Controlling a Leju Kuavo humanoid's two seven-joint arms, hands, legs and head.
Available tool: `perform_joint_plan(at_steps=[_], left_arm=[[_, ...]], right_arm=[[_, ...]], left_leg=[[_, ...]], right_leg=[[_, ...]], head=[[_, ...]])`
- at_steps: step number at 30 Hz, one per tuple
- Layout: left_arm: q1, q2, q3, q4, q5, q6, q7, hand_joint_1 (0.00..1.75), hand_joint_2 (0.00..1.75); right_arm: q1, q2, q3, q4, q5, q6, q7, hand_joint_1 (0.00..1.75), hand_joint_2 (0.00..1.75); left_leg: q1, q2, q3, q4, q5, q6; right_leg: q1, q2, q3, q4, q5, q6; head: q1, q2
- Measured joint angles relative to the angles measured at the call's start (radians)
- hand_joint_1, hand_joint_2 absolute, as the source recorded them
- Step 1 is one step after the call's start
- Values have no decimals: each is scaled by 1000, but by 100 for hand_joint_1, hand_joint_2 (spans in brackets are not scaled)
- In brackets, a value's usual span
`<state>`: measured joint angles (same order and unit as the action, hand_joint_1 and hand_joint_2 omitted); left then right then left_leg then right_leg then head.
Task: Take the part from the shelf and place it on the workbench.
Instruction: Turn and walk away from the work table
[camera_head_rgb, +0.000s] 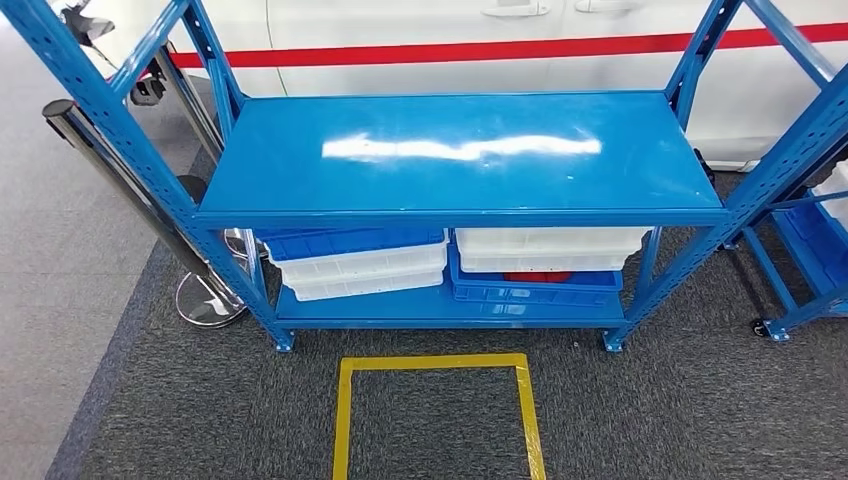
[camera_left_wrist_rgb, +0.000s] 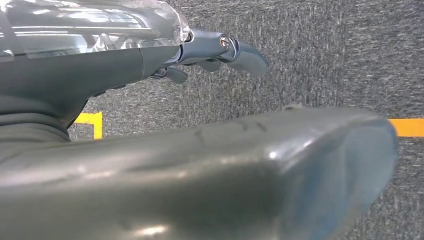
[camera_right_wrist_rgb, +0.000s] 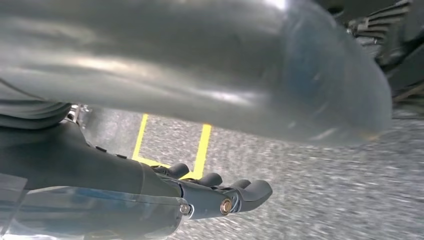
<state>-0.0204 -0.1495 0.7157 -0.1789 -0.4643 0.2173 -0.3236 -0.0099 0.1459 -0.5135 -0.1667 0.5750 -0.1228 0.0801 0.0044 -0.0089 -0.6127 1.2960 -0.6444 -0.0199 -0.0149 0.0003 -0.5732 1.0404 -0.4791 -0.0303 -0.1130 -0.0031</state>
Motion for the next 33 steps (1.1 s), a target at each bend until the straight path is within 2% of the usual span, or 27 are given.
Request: perform_joint_plan(at_steps=[1,2,3,5,6,7,10,12,13,15,16,17,18,19,20,21,22,23,25,27,28,30,31,32,33], left_arm=[[1,0,0,0,0,-1,0,0,0],[3,1,0,0,0,-2,1,0,0],[4,3,0,0,0,-3,2,0,0],[7,5,0,0,0,-4,4,0,0],[9,6,0,0,0,-4,6,0,0],[9,7,0,0,1,-2,9,0,0],[5,7,0,0,5,10,16,0,0],[4,6,2,0,13,26,17,0,0],[4,5,2,0,17,34,17,0,0],[4,2,3,0,22,45,18,0,0],[4,0,4,0,24,48,20,0,0],[4,-2,4,0,25,50,23,0,0],[5,-3,5,0,26,51,26,0,0],[6,-5,5,0,27,52,29,0,0],[7,-6,6,0,27,53,32,0,0],[8,-7,6,0,28,54,34,0,0],[7,-8,7,0,28,56,37,0,0],[6,-9,8,0,28,58,39,0,0],[5,-9,9,0,28,62,43,0,0],[4,-9,10,0,28,65,44,0,0],[4,-9,11,0,28,66,45,0,0],[5,-9,11,0,27,67,47,0,0],[5,-9,12,0,26,67,47,0,0],[6,-9,12,0,26,68,48,0,0],[7,-9,12,0,25,68,49,0,0]], right_arm=[[0,0,0,0,0,0,0,0,0],[1,0,0,0,0,0,0,0,0],[1,0,0,0,1,0,0,0,0],[2,0,0,1,2,0,1,0,0],[1,1,0,1,4,0,1,0,0],[-1,1,0,2,5,0,1,0,0],[-10,2,0,2,12,0,1,0,0],[-13,2,0,1,17,1,0,0,0],[-13,2,0,1,18,2,0,0,0],[-12,2,0,1,19,5,0,0,0],[-11,2,0,1,19,6,0,0,0],[-10,2,0,1,20,7,0,0,0],[-9,2,0,1,20,7,0,0,0],[-8,2,0,1,21,8,0,0,0],[-6,2,1,1,23,8,0,0,0],[-7,2,1,1,24,9,0,0,0],[-7,1,1,1,27,10,0,0,0],[-9,1,1,1,30,11,0,0,0],[-11,2,1,1,34,14,0,0,87],[-10,2,1,1,36,15,0,0,175],[-10,2,1,1,36,15,0,0,175],[-9,1,1,1,36,15,-1,0,175],[-9,1,1,1,36,15,-1,0,175],[-9,1,1,1,36,14,-1,0,175],[-9,2,1,1,36,13,-2,0,175]], left_leg=[[3,1,-20,3,-19,-3],[5,1,-28,-21,-17,-5],[7,2,-26,-68,12,-5],[5,4,-15,-180,129,1],[2,5,-11,-216,174,7],[-1,6,-10,-231,203,13],[-4,5,3,-242,203,33],[0,5,17,-259,201,46],[0,6,22,-263,199,51],[-2,5,28,-265,192,59],[-3,4,32,-265,187,60],[-4,3,38,-265,183,60],[-5,2,46,-265,178,59],[-5,1,55,-264,172,57],[-7,0,62,-264,166,53],[-9,0,65,-262,160,49],[-10,0,66,-262,157,44],[-11,0,66,-262,155,38],[-11,1,67,-263,152,28],[-9,2,55,-225,124,17],[-7,2,34,-177,96,11],[0,3,-32,-44,35,1],[3,3,-58,4,23,-3],[6,3,-67,17,32,-5],[10,3,-57,-11,59,-9]], right_leg=[[0,0,14,0,-11,1],[-1,1,29,0,-23,2],[-1,1,46,0,-34,4],[-1,2,73,0,-57,12],[0,3,81,1,-65,17],[0,4,86,1,-72,24],[0,4,99,-5,-87,43],[-1,3,82,38,-115,52],[-1,3,52,91,-139,54],[-1,3,-34,225,-183,58],[-1,3,-67,266,-183,59],[-1,3,-83,270,-160,59],[-1,3,-78,236,-120,57],[0,3,-59,172,-69,54],[2,3,-36,108,-31,49],[4,3,-17,55,-8,44],[6,4,-7,24,0,39],[8,4,-3,13,-4,35],[5,4,0,2,-2,26],[-1,1,6,-6,-1,15],[-4,-1,8,-8,-1,11],[-4,-4,10,-9,-3,7],[-4,-4,11,-9,-4,7],[-4,-4,13,-8,-6,7],[-6,-4,16,-8,-8,8]], head=[[0,0],[0,0],[0,0],[0,0],[0,0],[0,0],[0,0],[0,0],[0,0],[0,0],[0,0],[0,0],[0,0],[0,0],[0,0],[0,0],[0,0],[0,0],[0,0],[0,0],[0,0],[0,0],[0,0],[0,0],[0,0]])
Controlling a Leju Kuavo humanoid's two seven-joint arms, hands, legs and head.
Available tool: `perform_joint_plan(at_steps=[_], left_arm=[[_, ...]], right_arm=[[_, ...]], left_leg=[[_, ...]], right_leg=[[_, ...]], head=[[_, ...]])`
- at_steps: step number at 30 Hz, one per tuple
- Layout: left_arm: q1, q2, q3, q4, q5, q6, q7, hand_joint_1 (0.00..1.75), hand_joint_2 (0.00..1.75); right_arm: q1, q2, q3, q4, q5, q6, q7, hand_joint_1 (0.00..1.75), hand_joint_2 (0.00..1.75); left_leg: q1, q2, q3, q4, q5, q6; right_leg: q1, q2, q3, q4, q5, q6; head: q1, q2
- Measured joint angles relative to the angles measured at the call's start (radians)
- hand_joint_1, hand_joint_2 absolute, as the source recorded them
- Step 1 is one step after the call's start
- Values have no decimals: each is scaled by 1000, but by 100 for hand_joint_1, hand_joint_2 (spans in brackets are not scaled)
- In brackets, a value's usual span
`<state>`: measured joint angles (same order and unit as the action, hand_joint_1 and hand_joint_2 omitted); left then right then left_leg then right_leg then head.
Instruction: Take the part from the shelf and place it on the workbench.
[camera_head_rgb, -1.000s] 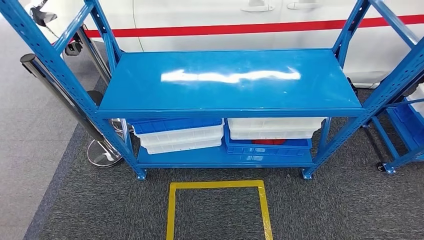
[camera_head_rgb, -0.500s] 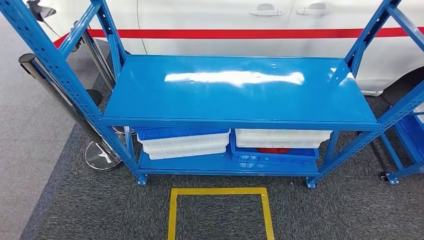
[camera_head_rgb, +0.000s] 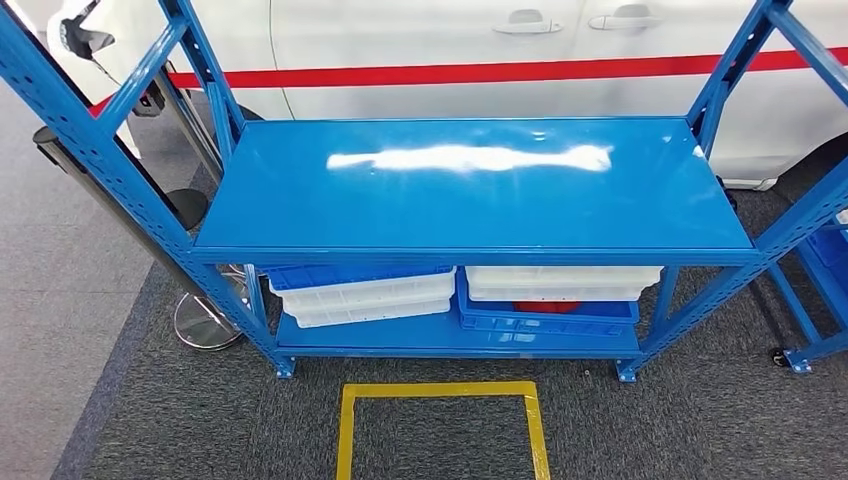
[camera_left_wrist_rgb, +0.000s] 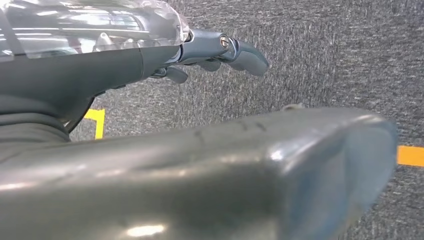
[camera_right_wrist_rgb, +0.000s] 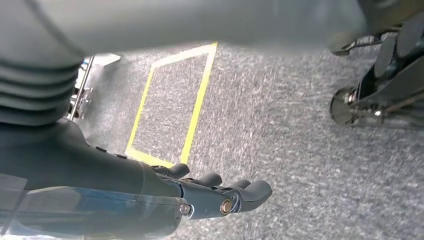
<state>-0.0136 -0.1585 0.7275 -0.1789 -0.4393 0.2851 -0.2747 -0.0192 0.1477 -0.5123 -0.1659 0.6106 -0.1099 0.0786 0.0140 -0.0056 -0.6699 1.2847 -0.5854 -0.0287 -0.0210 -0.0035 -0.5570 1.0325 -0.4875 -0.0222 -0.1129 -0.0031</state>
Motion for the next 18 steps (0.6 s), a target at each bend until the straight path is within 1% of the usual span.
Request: perform_joint_plan(at_steps=[1,2,3,4,5,6,7,8,10,14,18], left_arm=[[0,0,0,0,-1,1,1,0,0],[0,0,0,0,-1,2,2,0,0],[0,-1,0,0,-1,3,3,0,0],[-1,-3,0,0,-1,5,4,0,0],[-1,-5,1,0,-1,8,5,0,0],[-2,-7,2,0,0,12,7,0,0],[-2,-7,4,0,0,16,8,0,0],[-3,-7,6,0,2,19,9,0,0],[-3,-7,10,0,3,25,12,0,0],[-4,-7,17,0,3,34,19,0,175],[-5,-7,18,0,3,45,25,0,175]], right_arm=[[0,1,0,0,0,-2,1,0,175],[0,1,0,0,-1,-5,2,0,175],[-1,1,0,0,-1,-11,4,0,175],[-1,1,0,0,-1,-18,7,0,175],[-1,0,0,0,0,-28,9,0,175],[-2,-1,0,0,0,-38,10,0,175],[-1,0,0,0,1,-45,11,0,175],[-2,0,0,0,3,-50,11,0,175],[-2,0,0,0,6,-52,12,0,175],[-4,0,0,0,14,-49,14,0,175],[-5,0,0,-1,19,-48,18,0,175]], left_leg=[[5,1,28,-63,41,-7],[10,1,62,-136,73,-18],[13,-2,90,-197,97,-22],[15,-5,108,-236,107,-18],[15,-7,114,-250,106,-12],[13,-10,115,-251,106,-1],[11,-9,115,-250,105,5],[9,-9,115,-250,107,4],[7,-10,115,-250,105,9],[5,-9,116,-250,104,13],[2,-9,116,-250,104,14]], right_leg=[[-2,0,4,1,-4,1],[-2,1,7,4,-8,4],[0,2,9,8,-13,8],[4,4,9,11,-16,13],[7,6,9,13,-18,17],[9,7,9,13,-18,20],[9,7,10,10,-17,21],[7,8,12,8,-17,23],[5,8,15,5,-15,26],[4,8,16,0,-14,30],[4,8,17,-2,-13,32]], head=[[0,0],[0,0],[0,0],[0,0],[0,0],[0,0],[0,0],[0,0],[0,0],[0,0],[0,0]])
